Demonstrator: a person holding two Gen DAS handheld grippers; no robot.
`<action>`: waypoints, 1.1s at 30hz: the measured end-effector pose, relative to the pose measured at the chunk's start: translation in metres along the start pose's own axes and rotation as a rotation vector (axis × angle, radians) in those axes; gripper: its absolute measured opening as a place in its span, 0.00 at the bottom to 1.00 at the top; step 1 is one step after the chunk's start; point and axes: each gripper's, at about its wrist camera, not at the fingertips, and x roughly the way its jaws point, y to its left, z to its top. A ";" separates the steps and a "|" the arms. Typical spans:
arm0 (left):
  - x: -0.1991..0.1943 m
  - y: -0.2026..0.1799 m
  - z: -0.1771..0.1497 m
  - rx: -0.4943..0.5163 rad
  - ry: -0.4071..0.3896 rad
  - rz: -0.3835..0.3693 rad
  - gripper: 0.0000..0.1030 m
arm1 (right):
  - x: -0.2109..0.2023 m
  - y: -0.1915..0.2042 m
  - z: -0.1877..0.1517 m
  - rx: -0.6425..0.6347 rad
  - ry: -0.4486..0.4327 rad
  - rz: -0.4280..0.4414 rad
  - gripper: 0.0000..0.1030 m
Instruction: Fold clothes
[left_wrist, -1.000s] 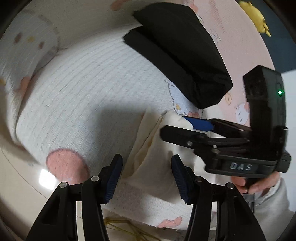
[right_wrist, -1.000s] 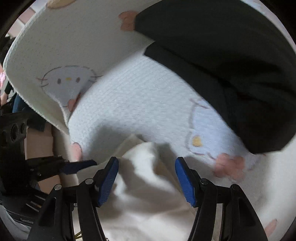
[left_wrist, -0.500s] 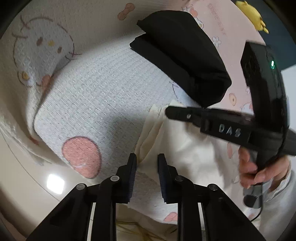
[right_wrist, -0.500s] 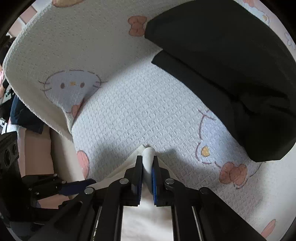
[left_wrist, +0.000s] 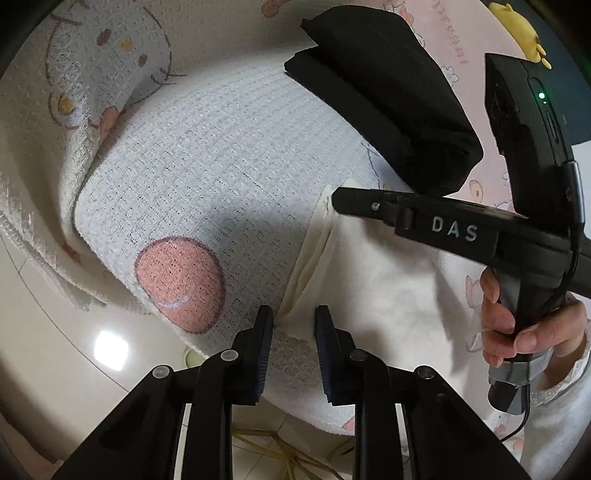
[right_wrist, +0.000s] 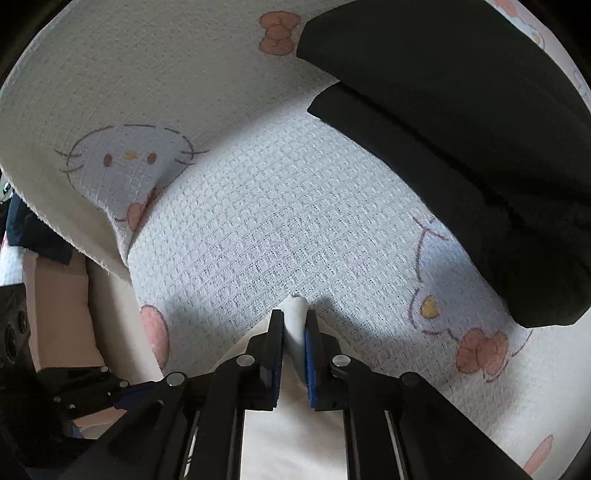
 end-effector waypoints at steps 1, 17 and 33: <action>-0.001 0.001 0.000 -0.013 0.000 -0.008 0.20 | -0.003 0.001 0.001 0.006 -0.010 -0.014 0.12; -0.042 0.002 -0.013 -0.238 -0.086 -0.229 0.77 | -0.100 -0.016 -0.061 0.011 -0.088 -0.270 0.57; -0.036 -0.088 -0.039 0.201 -0.158 -0.101 0.77 | -0.177 -0.067 -0.207 0.307 -0.173 -0.361 0.60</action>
